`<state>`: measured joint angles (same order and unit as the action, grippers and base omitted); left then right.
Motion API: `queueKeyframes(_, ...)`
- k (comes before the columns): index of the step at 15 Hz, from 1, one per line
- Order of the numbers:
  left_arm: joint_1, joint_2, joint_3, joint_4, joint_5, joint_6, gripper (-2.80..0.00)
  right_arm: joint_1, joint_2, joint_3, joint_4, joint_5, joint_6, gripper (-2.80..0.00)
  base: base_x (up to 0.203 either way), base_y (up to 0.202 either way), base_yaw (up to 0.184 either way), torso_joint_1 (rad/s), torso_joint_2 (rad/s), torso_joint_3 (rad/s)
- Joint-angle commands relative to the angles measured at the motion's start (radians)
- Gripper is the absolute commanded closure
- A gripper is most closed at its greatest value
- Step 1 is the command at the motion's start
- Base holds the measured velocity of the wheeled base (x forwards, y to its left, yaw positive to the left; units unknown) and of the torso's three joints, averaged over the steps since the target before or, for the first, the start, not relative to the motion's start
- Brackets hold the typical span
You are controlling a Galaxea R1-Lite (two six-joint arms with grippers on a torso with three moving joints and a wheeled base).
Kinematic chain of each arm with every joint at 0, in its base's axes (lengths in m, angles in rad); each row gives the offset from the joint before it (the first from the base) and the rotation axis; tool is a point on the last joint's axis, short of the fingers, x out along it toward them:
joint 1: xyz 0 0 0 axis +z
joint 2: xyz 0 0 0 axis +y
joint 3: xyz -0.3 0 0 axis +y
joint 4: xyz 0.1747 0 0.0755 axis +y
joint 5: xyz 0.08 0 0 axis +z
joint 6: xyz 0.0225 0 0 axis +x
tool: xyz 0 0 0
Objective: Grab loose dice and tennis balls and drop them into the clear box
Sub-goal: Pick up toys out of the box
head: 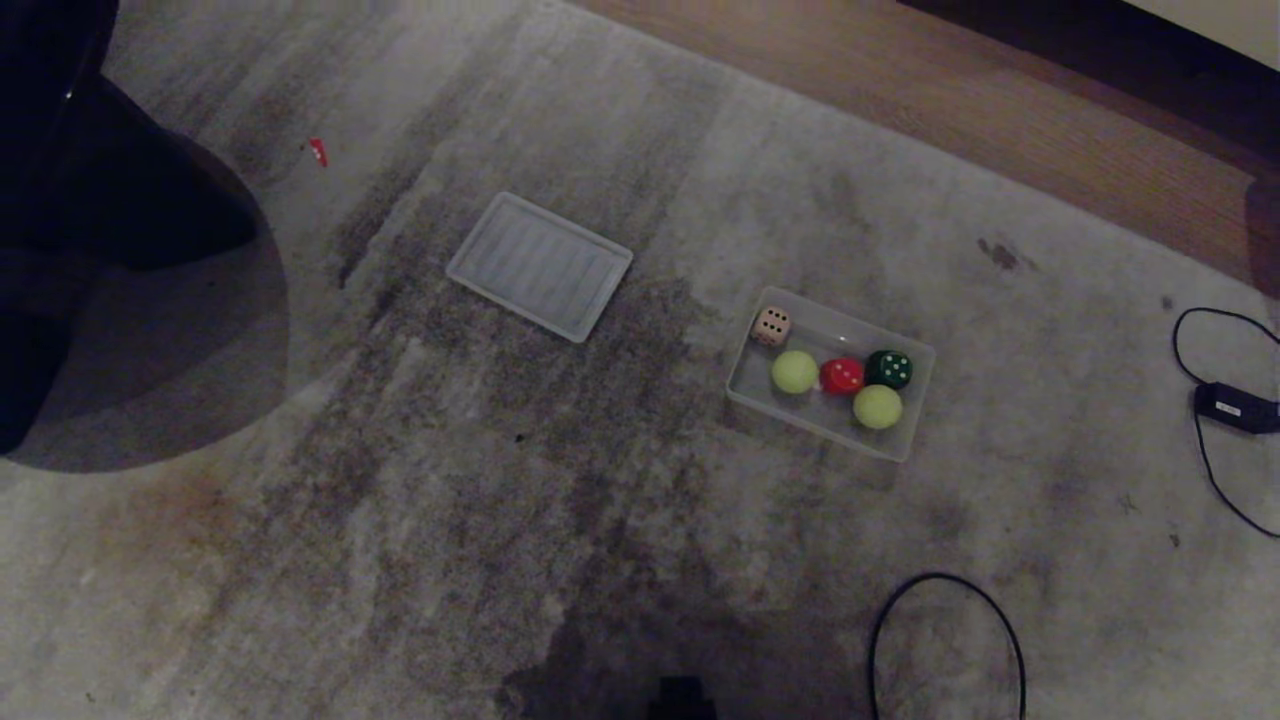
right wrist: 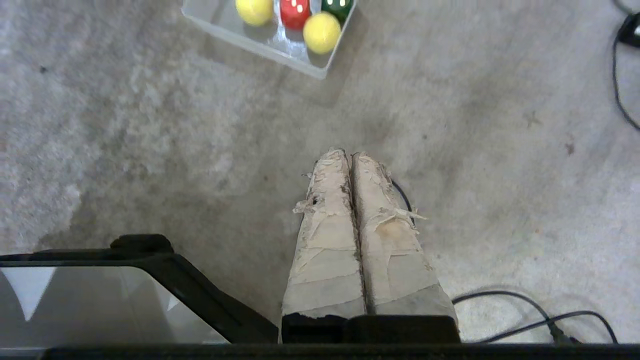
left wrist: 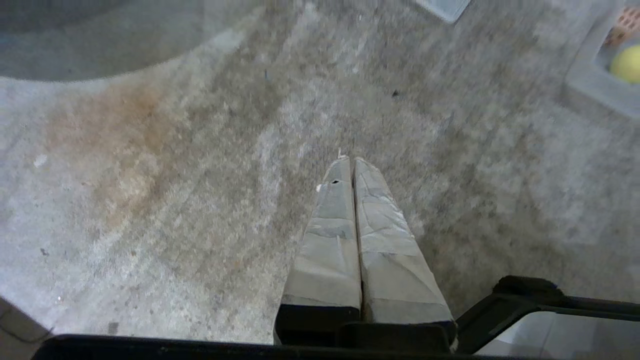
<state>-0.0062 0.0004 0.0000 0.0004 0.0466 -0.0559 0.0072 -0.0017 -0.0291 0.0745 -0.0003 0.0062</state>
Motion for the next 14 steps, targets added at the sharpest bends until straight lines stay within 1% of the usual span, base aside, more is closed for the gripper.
queueKeyframes(1, 0.000, 0.001, 0.002, 0.000, 0.001, -0.002, 0.00, 0.000, 0.002, 0.000, 0.001, 0.000, 0.000, 0.00, 0.000, 0.000, 0.000, 0.003, 0.01, 0.193)
queueKeyframes(14, 0.000, 0.001, 0.002, 0.000, 0.002, -0.004, 0.00, 0.000, 0.003, 0.000, 0.001, 0.000, 0.001, 0.00, 0.000, 0.000, 0.000, 0.001, 0.00, 0.202)
